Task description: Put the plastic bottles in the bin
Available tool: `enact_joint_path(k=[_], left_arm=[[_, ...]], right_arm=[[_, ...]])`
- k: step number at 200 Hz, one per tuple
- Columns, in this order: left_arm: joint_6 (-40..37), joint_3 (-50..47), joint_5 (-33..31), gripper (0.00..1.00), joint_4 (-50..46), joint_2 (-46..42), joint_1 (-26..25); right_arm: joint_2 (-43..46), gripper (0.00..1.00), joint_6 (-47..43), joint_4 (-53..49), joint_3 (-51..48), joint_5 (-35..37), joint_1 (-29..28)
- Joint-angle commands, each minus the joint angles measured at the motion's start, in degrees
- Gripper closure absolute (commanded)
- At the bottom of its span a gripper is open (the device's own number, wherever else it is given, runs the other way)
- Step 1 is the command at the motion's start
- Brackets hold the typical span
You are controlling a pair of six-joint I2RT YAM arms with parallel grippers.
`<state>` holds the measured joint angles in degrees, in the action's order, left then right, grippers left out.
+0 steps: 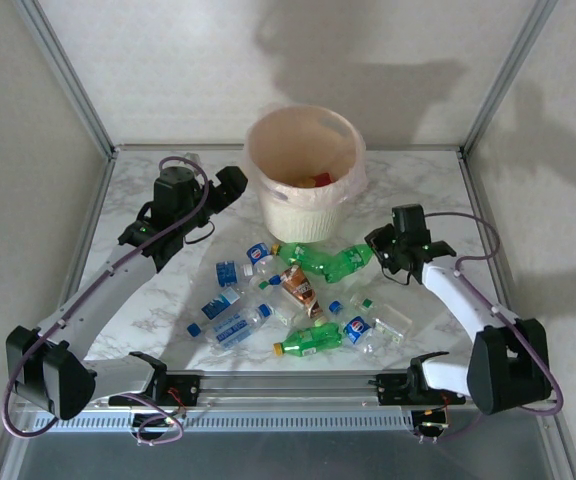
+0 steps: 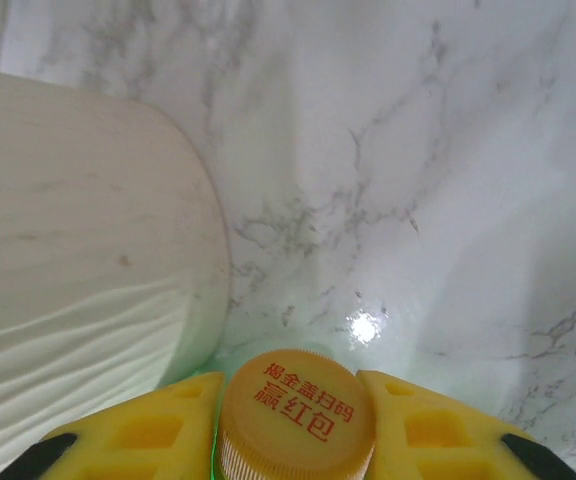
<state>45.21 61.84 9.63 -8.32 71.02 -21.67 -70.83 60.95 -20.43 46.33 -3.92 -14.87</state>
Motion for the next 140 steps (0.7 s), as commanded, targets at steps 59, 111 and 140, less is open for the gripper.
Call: enact_joint_path(k=[59, 111, 140], left_arm=[[0.63, 0.06, 0.74, 0.06, 1.11, -0.18, -0.32], [0.97, -1.11, -0.39, 0.07, 1.13, -0.27, -0.38], [0.85, -1.19, -0.67, 0.07, 0.99, -0.10, -0.39]], right_arm=[[5.44, 0.75, -8.92, -12.69, 11.69, 15.10, 0.37], [7.24, 0.74, -12.90, -18.42, 21.90, 22.72, 0.37], [7.65, 0.72, -15.49, -18.75, 28.33, 24.66, 0.37]])
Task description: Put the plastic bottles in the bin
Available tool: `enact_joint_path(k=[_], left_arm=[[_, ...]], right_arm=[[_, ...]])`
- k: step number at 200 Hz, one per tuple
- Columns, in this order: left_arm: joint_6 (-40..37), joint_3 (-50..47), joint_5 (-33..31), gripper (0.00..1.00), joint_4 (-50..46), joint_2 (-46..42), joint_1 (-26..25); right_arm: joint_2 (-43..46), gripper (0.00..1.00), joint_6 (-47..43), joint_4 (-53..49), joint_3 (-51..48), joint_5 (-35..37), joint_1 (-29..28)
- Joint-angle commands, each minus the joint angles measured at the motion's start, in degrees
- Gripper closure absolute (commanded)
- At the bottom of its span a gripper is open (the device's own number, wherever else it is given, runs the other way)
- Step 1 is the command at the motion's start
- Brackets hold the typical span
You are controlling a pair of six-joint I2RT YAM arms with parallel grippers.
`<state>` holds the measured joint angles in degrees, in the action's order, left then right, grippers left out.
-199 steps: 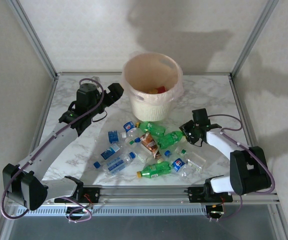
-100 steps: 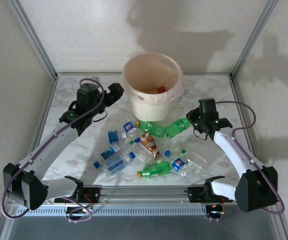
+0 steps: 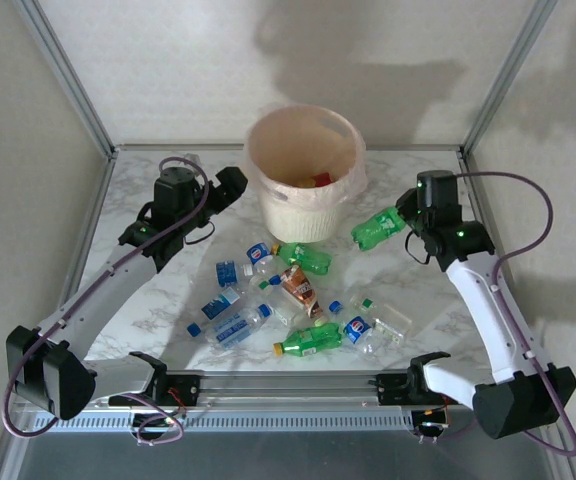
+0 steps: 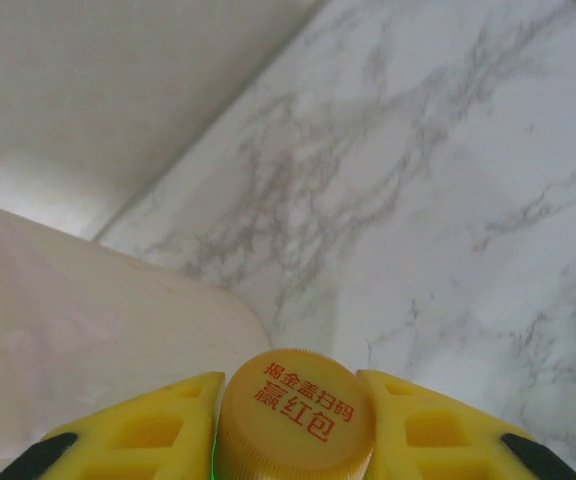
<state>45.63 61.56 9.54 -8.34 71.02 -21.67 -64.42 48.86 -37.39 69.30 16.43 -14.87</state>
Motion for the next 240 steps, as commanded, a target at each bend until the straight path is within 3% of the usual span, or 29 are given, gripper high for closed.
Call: enact_joint_path(k=[1, 69, 139, 173, 221, 240], left_arm=[[0.47, -0.91, -0.58, 0.07, 1.03, -0.10, -0.39], [0.61, -1.44, -0.73, 0.07, 1.13, -0.52, -0.39], [1.02, -1.72, -0.69, 0.07, 1.53, -0.71, -0.39], [0.78, -1.18, -0.84, 0.07, 1.54, -0.80, -0.39], [0.91, -0.83, -0.58, 0.07, 1.83, -0.45, -0.39], [0.82, -0.66, -0.75, 0.07, 1.83, -0.32, -0.39]], right_arm=[[1.24, 0.73, -3.50, -1.75, 5.56, 4.40, 0.37], [-3.90, 0.71, -10.55, 5.24, 18.26, -0.53, 0.37], [-15.13, 0.70, -14.05, 10.72, 31.48, -13.87, 0.20], [-18.22, 0.68, -15.40, 13.17, 34.30, -16.38, -1.25], [-28.10, 0.66, -20.08, 6.05, 44.80, -18.30, -4.76], [-33.27, 0.66, -22.68, -0.03, 50.59, -12.69, -7.98]])
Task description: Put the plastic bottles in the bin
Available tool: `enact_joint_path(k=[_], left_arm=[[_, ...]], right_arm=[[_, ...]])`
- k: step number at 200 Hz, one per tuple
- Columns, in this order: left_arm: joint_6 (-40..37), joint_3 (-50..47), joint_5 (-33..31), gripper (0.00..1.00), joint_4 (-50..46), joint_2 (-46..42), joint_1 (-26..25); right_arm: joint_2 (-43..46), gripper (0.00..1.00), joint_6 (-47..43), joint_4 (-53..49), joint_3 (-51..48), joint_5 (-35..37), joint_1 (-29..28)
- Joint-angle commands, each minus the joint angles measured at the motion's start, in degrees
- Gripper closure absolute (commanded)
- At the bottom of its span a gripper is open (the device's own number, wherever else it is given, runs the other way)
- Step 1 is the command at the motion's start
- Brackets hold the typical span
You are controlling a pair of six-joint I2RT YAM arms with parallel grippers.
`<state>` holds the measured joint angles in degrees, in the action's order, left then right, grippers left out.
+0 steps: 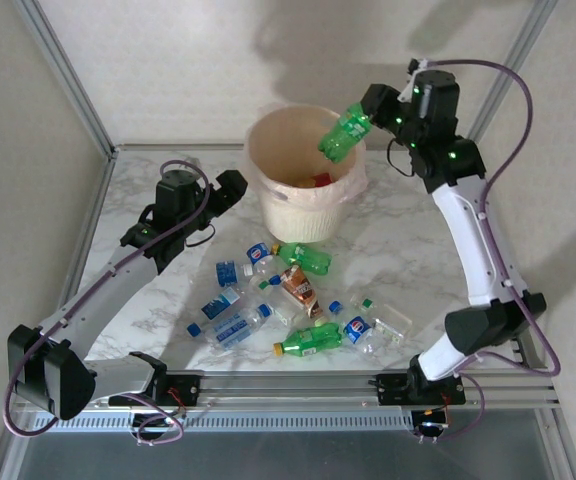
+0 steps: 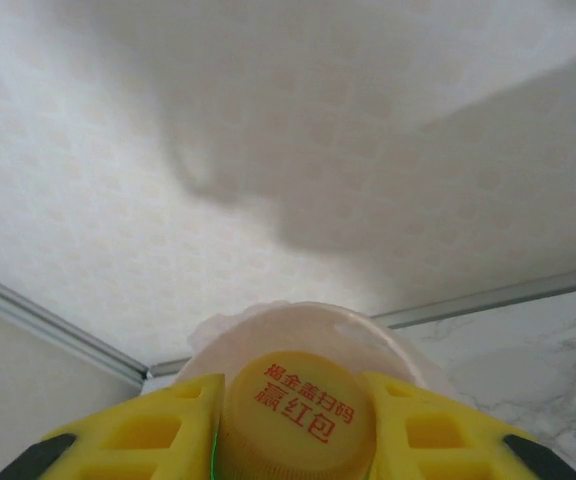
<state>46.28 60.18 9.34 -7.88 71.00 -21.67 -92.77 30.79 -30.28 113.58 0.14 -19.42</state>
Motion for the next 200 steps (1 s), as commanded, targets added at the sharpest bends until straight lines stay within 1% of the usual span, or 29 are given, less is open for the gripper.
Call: enact_joint_path(k=[1, 22, 45, 57, 77, 89, 122, 157, 200], left_arm=[[0.15, 0.79, -0.55, 0.07, 1.33, -0.29, -0.39], [0.01, 1.42, -0.47, 0.07, 1.03, -0.05, -0.37], [-0.22, 1.69, -0.64, 0.07, 0.77, -0.23, -0.30], [-0.25, 1.69, -0.81, 0.07, 0.56, -0.33, -0.30], [-0.39, 1.52, -0.82, 0.07, 0.58, -0.51, -0.28], [-0.38, 1.44, -0.82, 0.07, 0.58, -0.43, -0.29], [-0.38, 1.16, -0.73, 0.07, 0.85, -0.49, -0.21], [-0.47, 0.49, -0.77, 0.07, 0.93, -0.87, -0.21], [-0.25, -0.24, -0.99, 0.07, 1.06, -1.30, 0.14]], right_arm=[[-5.16, 0.67, -4.73, -7.41, 6.61, 4.01, -3.56], [-9.54, 0.66, -5.63, -12.50, 11.48, 10.38, -5.49], [-12.96, 0.62, -5.35, -16.62, 14.96, 13.80, -5.63], [-13.94, 0.55, -5.51, -17.73, 15.59, 14.69, -5.83], [-14.15, 0.36, -5.82, -18.06, 15.29, 14.99, -5.96], [-13.67, 0.31, -5.91, -17.76, 14.69, 15.06, -5.98], [-10.33, 0.27, -6.49, -14.87, 11.31, 14.75, -6.50], [-4.61, 0.25, -7.01, -10.97, 4.67, 14.91, -7.34], [6.44, 0.23, -6.58, -6.53, -9.84, 16.52, -8.39]])
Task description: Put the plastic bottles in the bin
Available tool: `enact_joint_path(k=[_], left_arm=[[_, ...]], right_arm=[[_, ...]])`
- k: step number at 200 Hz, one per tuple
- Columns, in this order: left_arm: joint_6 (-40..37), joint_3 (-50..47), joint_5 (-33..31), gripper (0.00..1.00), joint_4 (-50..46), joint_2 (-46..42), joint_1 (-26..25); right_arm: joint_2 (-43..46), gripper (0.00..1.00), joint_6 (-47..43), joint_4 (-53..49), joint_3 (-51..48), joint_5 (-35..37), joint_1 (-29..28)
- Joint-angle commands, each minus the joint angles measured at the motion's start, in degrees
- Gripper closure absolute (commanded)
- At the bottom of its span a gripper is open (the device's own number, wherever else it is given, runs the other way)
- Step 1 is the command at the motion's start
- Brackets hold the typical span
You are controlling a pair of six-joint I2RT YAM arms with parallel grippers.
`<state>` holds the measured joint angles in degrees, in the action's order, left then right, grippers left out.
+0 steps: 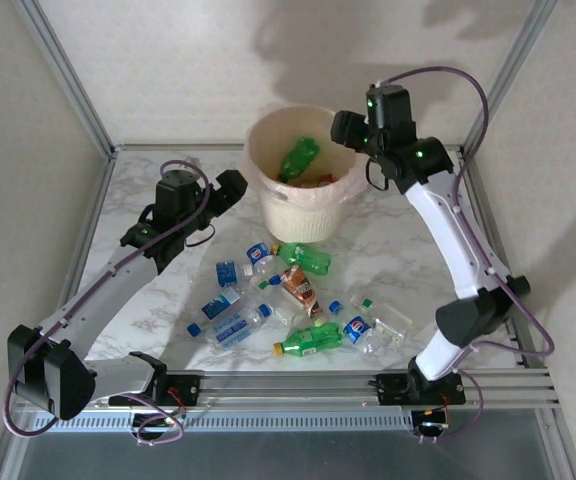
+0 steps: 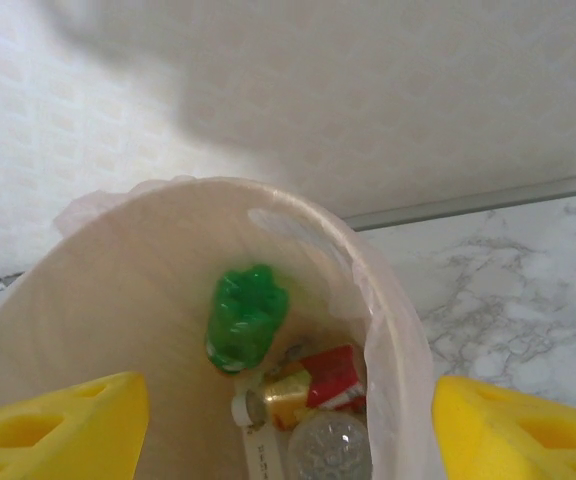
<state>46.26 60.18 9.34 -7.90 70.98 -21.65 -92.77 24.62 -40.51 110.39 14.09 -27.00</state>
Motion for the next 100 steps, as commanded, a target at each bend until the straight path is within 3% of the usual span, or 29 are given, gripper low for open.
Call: enact_joint_path(k=[1, 60, 100], left_arm=[[-0.22, -0.28, -0.99, 0.07, 1.02, -1.33, 0.16], [-0.19, -1.21, -0.80, 0.07, 1.29, -1.46, 0.55], [0.79, -2.35, -0.95, 0.07, 2.56, -1.07, 1.08]], right_arm=[[6.76, 0.23, -0.39, 3.74, -7.06, 2.64, -0.79], [21.14, 0.12, 1.22, -5.85, -25.77, 5.50, -0.77], [23.11, 0.08, 10.45, -19.74, -37.04, 4.29, -1.41]])
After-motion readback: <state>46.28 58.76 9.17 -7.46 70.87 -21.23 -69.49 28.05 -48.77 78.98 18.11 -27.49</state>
